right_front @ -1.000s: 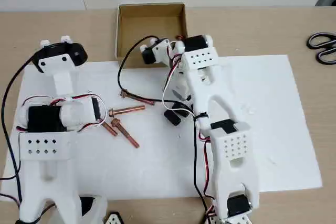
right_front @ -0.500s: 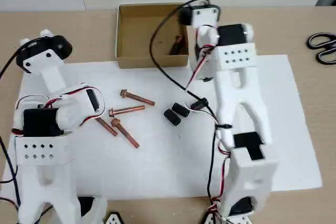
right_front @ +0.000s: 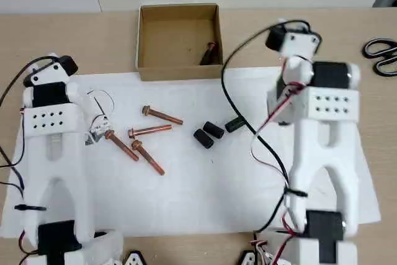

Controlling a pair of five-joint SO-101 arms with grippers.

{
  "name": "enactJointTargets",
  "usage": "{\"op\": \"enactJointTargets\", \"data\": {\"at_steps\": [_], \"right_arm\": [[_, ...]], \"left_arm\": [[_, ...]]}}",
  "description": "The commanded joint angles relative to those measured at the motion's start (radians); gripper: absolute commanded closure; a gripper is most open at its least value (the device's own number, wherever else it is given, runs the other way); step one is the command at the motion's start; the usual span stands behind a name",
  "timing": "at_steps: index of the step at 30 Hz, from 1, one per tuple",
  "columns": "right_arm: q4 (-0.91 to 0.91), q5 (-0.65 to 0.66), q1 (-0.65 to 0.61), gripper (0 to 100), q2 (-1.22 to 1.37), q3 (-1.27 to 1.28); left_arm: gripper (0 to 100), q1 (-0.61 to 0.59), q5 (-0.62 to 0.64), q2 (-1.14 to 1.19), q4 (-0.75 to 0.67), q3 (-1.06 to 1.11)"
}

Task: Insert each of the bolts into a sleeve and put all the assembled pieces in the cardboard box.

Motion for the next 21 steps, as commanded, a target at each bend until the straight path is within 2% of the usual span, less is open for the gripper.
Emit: {"op": "enactJointTargets", "data": {"at_steps": [1, 6, 13, 21], "right_arm": [[0.007, -0.012, 0.039, 99.5, -0.111, 0.092], [0.005, -0.014, 0.087, 99.5, -0.219, 0.206], [-0.008, -0.012, 0.137, 99.5, -0.357, 0.325], [-0.027, -0.006, 0.18, 99.5, -0.453, 0.427]], "left_arm": [[99, 0.009, 0.006, 0.02, -0.009, -0.042], [99, 0.081, 0.018, 0.094, -0.038, -0.05], [99, 0.132, 0.04, 0.167, -0.184, -0.068], [99, 0.132, 0.038, 0.175, -0.187, -0.093]]}}
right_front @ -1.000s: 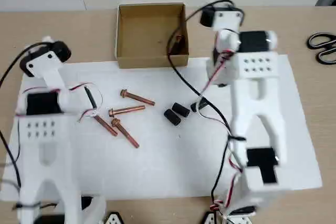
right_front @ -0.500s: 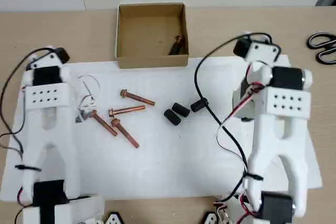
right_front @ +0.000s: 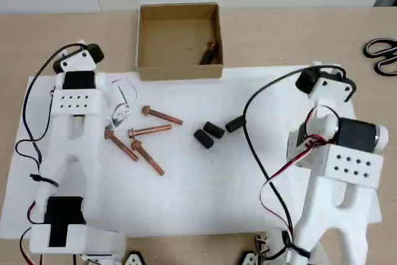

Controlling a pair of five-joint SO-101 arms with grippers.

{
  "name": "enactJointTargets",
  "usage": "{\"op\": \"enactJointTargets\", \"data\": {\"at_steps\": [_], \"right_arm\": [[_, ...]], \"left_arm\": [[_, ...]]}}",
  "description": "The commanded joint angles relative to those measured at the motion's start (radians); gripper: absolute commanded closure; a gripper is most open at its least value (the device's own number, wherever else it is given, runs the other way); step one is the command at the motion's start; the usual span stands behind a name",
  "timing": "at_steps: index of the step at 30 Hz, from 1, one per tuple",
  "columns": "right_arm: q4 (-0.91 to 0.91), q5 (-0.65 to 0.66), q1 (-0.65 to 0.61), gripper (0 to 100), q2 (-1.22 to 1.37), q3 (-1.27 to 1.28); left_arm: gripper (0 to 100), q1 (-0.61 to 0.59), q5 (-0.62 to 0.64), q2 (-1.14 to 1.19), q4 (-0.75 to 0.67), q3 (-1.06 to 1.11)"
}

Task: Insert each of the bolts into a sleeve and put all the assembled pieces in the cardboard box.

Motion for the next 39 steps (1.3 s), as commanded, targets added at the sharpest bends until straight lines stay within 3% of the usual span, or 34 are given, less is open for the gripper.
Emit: {"op": "enactJointTargets", "data": {"at_steps": [1, 6, 13, 22, 28, 39], "right_arm": [[-0.025, -0.006, 0.018, 99.5, -0.048, 0.018], [-0.038, -0.006, 0.015, 99.5, -0.058, 0.029], [-0.038, -0.006, 0.015, 99.5, -0.058, 0.029], [-0.035, -0.005, 0.015, 99.5, -0.058, 0.029], [-0.035, -0.005, 0.016, 99.5, -0.058, 0.029], [-0.038, -0.005, 0.016, 99.5, -0.056, 0.029]], "left_arm": [[99, 0.006, 0.005, -0.005, -0.02, -0.039], [98, 0.006, 0.005, -0.005, -0.017, -0.038], [85, 0.003, 0.006, -0.005, 0.052, -0.036], [85, -0.002, 0.006, -0.003, 0.048, -0.022], [85, -0.002, 0.006, -0.008, -0.031, 0.12], [85, -0.012, 0.006, -0.006, -0.087, 0.17]]}}
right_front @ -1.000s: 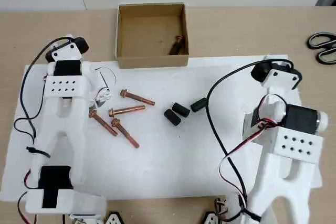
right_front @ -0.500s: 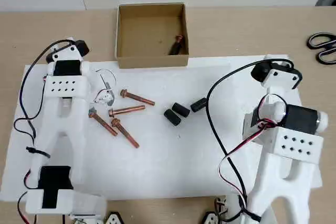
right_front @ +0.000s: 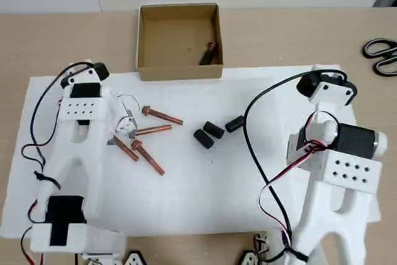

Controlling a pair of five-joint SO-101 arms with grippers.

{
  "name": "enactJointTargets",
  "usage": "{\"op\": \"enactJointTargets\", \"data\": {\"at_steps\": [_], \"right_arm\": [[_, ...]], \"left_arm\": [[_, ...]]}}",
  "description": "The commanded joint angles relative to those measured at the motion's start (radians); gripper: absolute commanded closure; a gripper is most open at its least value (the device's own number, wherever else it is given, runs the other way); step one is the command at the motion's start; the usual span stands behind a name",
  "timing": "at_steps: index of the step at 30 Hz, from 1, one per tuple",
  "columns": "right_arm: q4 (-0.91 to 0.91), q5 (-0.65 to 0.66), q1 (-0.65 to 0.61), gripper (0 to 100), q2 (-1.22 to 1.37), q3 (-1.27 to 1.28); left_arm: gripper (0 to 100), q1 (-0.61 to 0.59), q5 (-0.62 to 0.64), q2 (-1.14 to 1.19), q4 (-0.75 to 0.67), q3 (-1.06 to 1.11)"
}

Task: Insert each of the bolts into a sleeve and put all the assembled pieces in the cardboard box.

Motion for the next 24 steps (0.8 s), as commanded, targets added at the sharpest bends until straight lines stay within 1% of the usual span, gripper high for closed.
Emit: {"op": "enactJointTargets", "data": {"at_steps": [1, 7, 9, 12, 14, 24], "right_arm": [[-0.015, -0.005, 0.008, 99.5, -0.022, -0.003], [-0.015, -0.005, 0.008, 99.5, -0.016, -0.003], [-0.018, -0.005, 0.008, 99.5, -0.015, -0.003], [-0.031, -0.005, 0.008, 99.5, -0.015, 0.003], [-0.053, -0.005, 0.008, 99.5, -0.016, 0.021], [-0.073, -0.005, 0.007, 99.5, -0.021, 0.057]], "left_arm": [[85, -0.021, 0.003, -0.006, -0.015, -0.002], [85, -0.114, -0.003, -0.006, 0.008, -0.002], [87, -0.126, -0.005, -0.006, 0.012, -0.002], [92, -0.123, -0.005, -0.006, 0.008, -0.002], [93, -0.115, -0.003, -0.005, -0.02, -0.002], [93, -0.066, -0.003, -0.003, -0.086, -0.001]]}}
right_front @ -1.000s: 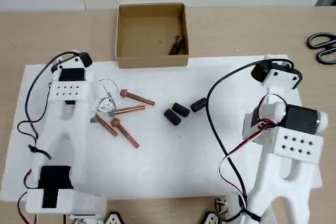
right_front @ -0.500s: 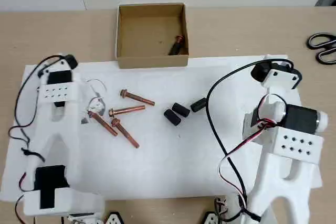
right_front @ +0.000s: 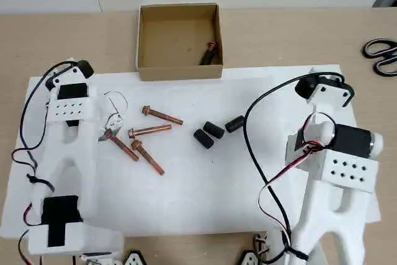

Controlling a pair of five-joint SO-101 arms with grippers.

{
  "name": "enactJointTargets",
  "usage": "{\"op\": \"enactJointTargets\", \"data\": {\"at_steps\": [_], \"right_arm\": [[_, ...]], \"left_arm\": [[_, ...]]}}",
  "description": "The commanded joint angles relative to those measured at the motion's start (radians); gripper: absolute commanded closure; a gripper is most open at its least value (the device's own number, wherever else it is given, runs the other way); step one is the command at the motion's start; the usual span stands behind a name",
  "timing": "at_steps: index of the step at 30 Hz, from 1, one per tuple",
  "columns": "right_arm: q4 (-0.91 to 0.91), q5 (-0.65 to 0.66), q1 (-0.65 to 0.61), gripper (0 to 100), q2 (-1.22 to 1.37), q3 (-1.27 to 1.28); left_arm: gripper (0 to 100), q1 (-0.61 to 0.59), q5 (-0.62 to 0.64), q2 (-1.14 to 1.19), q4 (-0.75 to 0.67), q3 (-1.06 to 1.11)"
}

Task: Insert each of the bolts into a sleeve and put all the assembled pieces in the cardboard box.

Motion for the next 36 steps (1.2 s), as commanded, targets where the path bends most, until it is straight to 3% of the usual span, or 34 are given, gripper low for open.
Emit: {"op": "enactJointTargets", "data": {"at_steps": [1, 11, 26, 29, 36], "right_arm": [[-0.018, -0.005, 0.007, 99.5, -0.021, -0.005], [-0.018, -0.005, 0.008, 99.5, -0.018, -0.005], [-0.031, -0.005, 0.008, 99.5, -0.016, -0.005], [-0.031, -0.005, 0.008, 99.5, -0.019, -0.005], [-0.031, -0.005, 0.008, 99.5, -0.021, -0.005]], "left_arm": [[93, 0.011, -0.003, -0.002, -0.028, -0.004], [93, 0.014, -0.002, 0.169, -0.057, -0.012], [94, 0.014, -0.002, 0.186, -0.087, -0.007], [100, 0.014, -0.002, 0.187, -0.087, -0.005], [100, 0.012, 0.003, 0.259, -0.072, -0.012]]}}
